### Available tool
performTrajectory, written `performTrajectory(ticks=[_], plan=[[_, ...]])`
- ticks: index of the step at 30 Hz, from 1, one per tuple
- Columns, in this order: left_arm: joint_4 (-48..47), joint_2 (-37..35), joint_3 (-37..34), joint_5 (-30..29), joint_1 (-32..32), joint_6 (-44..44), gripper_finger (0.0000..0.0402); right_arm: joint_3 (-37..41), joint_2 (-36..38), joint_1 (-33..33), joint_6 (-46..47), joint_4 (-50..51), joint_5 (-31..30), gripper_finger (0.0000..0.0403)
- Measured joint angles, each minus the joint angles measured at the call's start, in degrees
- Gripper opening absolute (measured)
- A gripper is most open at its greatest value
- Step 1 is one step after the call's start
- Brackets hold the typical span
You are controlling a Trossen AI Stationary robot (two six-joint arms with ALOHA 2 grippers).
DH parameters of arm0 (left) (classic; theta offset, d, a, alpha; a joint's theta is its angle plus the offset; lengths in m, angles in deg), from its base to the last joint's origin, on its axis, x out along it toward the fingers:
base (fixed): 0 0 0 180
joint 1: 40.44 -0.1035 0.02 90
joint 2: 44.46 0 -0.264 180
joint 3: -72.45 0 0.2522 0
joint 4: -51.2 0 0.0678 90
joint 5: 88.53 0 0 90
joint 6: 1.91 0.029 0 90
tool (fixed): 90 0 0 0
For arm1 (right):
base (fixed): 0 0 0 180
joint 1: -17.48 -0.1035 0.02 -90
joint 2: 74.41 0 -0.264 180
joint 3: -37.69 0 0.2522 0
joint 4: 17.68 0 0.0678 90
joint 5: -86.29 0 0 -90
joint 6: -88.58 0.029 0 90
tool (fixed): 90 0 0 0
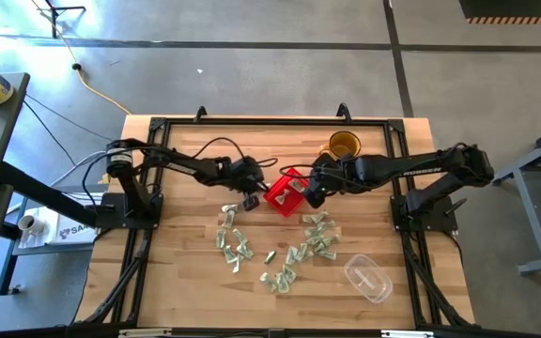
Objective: Pick and place items into bin
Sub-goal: Put the white stevia packet into the red bin
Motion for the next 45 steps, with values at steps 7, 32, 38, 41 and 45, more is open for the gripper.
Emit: performTrajectory(ticks=[7, 32, 38, 41, 45], plan=[[-19.03, -5.75, 7.19, -8.35, -0.49, 4.44, 0.0021, 0.0, -0.02, 0.0, -0.32, 0.39, -2.23, 0.0293], [-16.26, -14.75, 15.57, 0.05, 9.2, -5.21, 0.0021, 0.0, -0.02, 3.41, -4.59, -0.19, -3.04, 0.0293], [-9.73, -6.26, 15.46, 2.01, 10.23, -6.49, 0.0021, 0.0, -0.04, 2.92, -4.63, -0.42, -1.36, 0.0293], [-6.05, -3.34, 15.56, 2.79, 10.2, -6.73, 0.0049, 0.0, -0.04, 1.66, -5.31, -0.14, 0.73, 0.0293], [-7.61, -1.81, 16.5, 1.17, 10.2, -7.21, 0.0138, 0.0, -0.04, -1.38, -7.14, 1.94, 4.66, 0.0293]])
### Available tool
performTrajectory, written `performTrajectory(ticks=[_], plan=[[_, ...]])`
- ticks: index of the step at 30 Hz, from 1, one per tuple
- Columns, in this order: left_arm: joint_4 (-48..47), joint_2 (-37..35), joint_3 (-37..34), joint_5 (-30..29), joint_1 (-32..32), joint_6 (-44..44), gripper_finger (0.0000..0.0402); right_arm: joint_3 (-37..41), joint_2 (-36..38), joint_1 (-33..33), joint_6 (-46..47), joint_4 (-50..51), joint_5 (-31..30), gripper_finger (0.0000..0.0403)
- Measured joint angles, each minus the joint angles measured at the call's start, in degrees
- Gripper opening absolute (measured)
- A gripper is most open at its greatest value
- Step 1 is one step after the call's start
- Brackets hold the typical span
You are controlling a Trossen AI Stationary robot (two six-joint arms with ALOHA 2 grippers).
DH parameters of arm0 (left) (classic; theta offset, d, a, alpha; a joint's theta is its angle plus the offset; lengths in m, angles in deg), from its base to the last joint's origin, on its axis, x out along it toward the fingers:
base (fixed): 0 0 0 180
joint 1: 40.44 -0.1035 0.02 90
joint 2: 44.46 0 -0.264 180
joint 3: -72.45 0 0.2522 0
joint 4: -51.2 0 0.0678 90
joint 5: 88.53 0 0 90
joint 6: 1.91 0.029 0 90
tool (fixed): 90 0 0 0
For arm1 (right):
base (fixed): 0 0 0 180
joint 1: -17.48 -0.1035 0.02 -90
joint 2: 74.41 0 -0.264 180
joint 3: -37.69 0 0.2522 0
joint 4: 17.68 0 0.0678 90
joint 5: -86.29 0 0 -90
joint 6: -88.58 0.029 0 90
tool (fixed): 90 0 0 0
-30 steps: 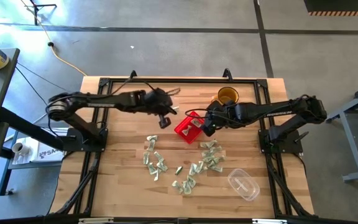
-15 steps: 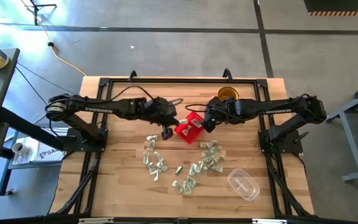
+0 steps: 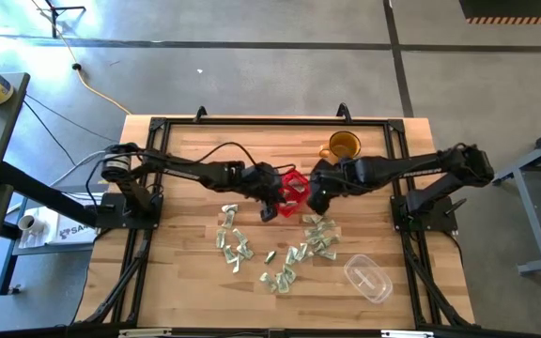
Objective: Pick and place items into bin
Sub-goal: Put the white stevia packet into the red bin
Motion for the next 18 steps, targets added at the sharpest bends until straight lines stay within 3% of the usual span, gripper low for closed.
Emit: performTrajectory(ticks=[4, 8, 11, 18], plan=[[-4.78, -1.05, 0.02, -3.1, -0.04, -0.41, 0.0219, 0.33, 0.0, -3.7, -0.55, 2.67, 1.9, 0.0293], [-15.23, -5.01, 0.09, -4.37, -0.04, -0.81, 0.0265, 3.63, 0.0, -6.96, -0.67, 1.66, 5.26, 0.0293], [-26.51, -8.21, -0.01, -5.02, 0.13, -0.86, 0.0271, 8.75, 0.0, -8.37, -0.22, -2.07, 6.94, 0.0293], [-39.61, -15.64, -0.23, -11.74, 1.48, -4.02, 0.0234, 20.52, -0.04, -5.96, 0.41, -19.74, 12.0, 0.0293]])
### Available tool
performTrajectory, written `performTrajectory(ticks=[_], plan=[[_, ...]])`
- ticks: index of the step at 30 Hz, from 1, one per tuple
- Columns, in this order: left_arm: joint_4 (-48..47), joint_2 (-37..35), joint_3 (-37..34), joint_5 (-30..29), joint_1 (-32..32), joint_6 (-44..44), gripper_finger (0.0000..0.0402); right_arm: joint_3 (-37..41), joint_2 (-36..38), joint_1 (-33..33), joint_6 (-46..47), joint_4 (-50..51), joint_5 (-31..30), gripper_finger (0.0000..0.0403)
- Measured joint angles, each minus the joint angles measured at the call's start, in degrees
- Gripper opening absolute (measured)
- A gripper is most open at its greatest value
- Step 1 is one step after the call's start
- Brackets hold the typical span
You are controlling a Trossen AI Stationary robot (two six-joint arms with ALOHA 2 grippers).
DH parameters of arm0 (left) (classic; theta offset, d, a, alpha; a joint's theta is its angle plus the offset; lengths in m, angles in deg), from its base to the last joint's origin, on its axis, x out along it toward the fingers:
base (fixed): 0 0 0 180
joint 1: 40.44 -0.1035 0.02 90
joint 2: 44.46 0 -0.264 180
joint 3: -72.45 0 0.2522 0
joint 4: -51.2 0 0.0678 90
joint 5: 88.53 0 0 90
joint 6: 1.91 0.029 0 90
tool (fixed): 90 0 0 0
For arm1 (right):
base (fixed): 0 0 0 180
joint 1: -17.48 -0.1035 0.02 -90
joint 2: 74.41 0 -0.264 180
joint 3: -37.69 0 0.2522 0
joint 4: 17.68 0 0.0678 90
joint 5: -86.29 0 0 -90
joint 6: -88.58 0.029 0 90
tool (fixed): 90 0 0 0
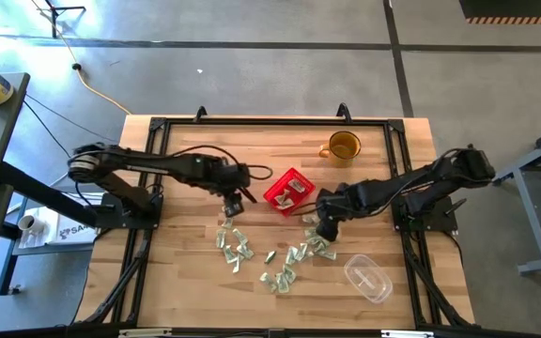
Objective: Pick and place items into bin
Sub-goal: Put the white stevia packet into the red bin
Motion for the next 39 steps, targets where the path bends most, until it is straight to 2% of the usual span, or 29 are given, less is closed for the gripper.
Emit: performTrajectory(ticks=[2, 8, 14, 20, 27, 32, 39], plan=[[-2.32, -1.83, 0.03, -1.5, 0.3, -1.8, 0.0222, 1.77, 0.0, 1.22, -2.36, -2.42, 0.26, 0.0291], [-9.24, -5.13, 0.01, -5.8, 0.37, -6.34, 0.0196, 5.72, 0.0, 3.05, -18.09, -6.35, 0.95, 0.0275], [-9.82, -6.37, -0.72, -6.63, 0.36, -9.26, 0.0186, 6.62, 0.02, 5.01, -32.31, -10.97, 0.19, 0.0271], [-10.48, -6.44, -2.58, -6.47, 0.36, -10.76, 0.0184, 6.62, -2.74, 8.8, -33.83, -11.03, 7.17, 0.0263], [-10.62, -6.45, -3.25, -6.24, 0.36, -11.81, 0.0184, 6.5, -6.36, 9.03, -35.58, -10.55, 8.77, 0.0234], [-10.4, -6.44, -3.25, -6.52, 0.36, -11.73, 0.0184, 5.27, -6.63, 9.0, -32.33, -9.3, 8.72, 0.0175], [-9.98, -6.44, -3.25, -6.61, 0.36, -10.38, 0.0184, 2.93, -6.67, 9.09, -29.98, -7.07, 8.76, 0.0023]])
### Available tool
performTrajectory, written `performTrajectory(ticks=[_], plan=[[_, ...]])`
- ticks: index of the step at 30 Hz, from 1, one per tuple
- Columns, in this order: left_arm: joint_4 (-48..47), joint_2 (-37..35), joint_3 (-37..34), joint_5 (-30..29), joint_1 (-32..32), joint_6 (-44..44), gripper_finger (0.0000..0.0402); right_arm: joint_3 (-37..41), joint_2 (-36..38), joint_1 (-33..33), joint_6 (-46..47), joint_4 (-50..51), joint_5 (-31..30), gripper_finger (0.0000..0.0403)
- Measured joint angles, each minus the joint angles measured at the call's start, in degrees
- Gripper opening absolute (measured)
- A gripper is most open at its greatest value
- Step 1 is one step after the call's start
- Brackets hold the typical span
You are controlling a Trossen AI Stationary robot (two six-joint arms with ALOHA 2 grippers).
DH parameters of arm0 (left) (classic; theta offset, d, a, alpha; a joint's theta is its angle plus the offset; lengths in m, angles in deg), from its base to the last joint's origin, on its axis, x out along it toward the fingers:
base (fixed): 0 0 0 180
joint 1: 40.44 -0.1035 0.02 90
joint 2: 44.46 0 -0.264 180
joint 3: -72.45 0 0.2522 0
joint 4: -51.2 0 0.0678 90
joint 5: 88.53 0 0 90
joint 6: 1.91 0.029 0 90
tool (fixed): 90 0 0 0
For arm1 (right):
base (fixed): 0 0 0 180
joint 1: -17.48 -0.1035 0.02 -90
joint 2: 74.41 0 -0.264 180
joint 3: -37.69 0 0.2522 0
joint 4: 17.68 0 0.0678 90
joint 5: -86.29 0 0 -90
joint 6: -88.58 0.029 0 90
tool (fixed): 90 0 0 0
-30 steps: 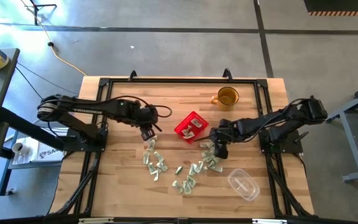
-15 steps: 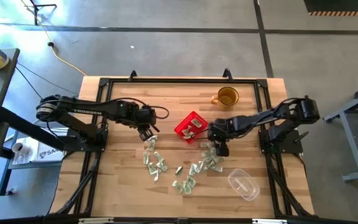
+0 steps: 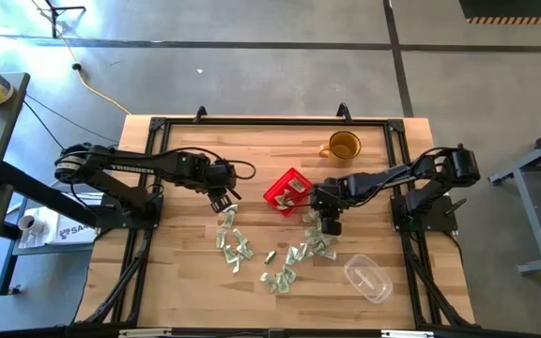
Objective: Pick and place items into bin
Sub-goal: Put the white stevia packet into the red bin
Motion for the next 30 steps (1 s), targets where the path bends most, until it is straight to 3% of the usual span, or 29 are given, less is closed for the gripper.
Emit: performTrajectory(ticks=[9, 15, 18, 23, 27, 30], plan=[[-0.42, 0.0, 0.0, -1.12, 0.0, 1.49, 0.0184, -14.78, 0.02, -2.68, 3.64, 17.92, 1.24, 0.0004], [1.1, 0.0, -1.95, -1.75, -0.02, 1.62, 0.0184, -26.5, -0.2, -1.76, 6.21, 16.09, -8.67, 0.0003], [3.61, 0.0, -5.0, -1.07, -0.02, 1.48, 0.0184, -28.25, -1.6, 1.25, 6.67, 14.6, -7.77, 0.0005], [2.33, 0.02, -9.05, -0.77, -0.01, -5.15, 0.0184, -28.26, -5.72, 5.64, 9.95, 10.72, -1.61, 0.0055], [0.29, 0.02, -9.4, 0.85, 0.0, -11.06, 0.0184, -28.24, -8.11, 7.32, 14.04, 10.71, 2.0, 0.0126], [2.11, 0.02, -9.4, 3.9, 0.0, -14.31, 0.0184, -28.25, -8.25, 7.05, 15.41, 11.03, 0.65, 0.0183]])
